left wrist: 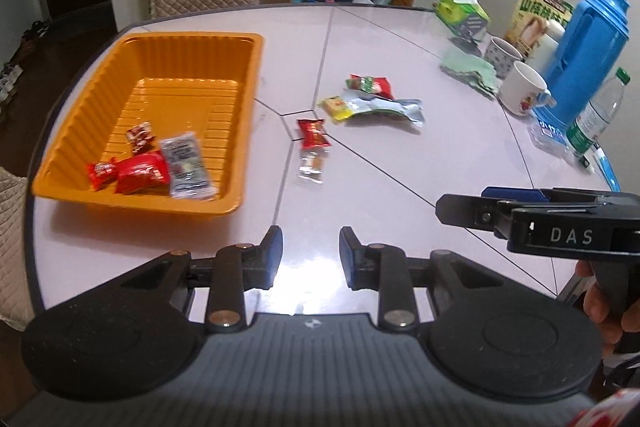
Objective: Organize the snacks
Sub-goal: 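Move both grippers back from the tray toward the remaining snacks, then close the left gripper on the small clear wrapped candy, then grasp the white-and-green foil snack bag with right while left holds the clear candy, then carry both held snacks over the orange tray with both grippers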
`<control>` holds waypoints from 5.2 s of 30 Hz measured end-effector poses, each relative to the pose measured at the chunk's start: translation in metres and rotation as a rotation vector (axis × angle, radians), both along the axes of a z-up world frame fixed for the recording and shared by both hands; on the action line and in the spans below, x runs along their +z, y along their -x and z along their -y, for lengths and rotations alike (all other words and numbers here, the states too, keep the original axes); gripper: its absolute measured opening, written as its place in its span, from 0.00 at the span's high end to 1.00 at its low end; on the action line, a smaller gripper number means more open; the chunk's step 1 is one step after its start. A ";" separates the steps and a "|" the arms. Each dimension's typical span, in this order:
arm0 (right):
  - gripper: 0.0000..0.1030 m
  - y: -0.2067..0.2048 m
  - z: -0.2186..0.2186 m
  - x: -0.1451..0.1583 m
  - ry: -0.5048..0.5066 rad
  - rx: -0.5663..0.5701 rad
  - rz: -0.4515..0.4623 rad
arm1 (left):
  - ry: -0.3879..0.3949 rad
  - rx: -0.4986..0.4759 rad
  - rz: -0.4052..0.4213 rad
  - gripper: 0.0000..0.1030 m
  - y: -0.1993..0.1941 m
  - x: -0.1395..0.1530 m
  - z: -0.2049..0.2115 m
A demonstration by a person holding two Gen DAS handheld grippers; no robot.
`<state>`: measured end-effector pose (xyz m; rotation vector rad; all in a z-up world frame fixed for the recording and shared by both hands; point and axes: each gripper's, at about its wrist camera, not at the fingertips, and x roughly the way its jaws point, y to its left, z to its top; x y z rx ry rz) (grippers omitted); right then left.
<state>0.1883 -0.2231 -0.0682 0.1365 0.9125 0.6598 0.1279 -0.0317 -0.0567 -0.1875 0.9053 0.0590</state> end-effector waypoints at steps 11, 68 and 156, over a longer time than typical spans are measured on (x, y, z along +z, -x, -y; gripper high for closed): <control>0.33 -0.016 0.031 -0.010 0.016 -0.093 -0.029 | -0.009 -0.050 -0.012 0.73 -0.031 -0.008 0.019; 0.33 -0.108 0.035 -0.070 0.081 -0.167 -0.137 | -0.133 -0.022 -0.093 0.81 -0.145 -0.097 0.017; 0.72 -0.115 -0.032 -0.039 0.088 0.092 -0.045 | -0.021 0.035 0.059 0.81 -0.116 -0.025 -0.017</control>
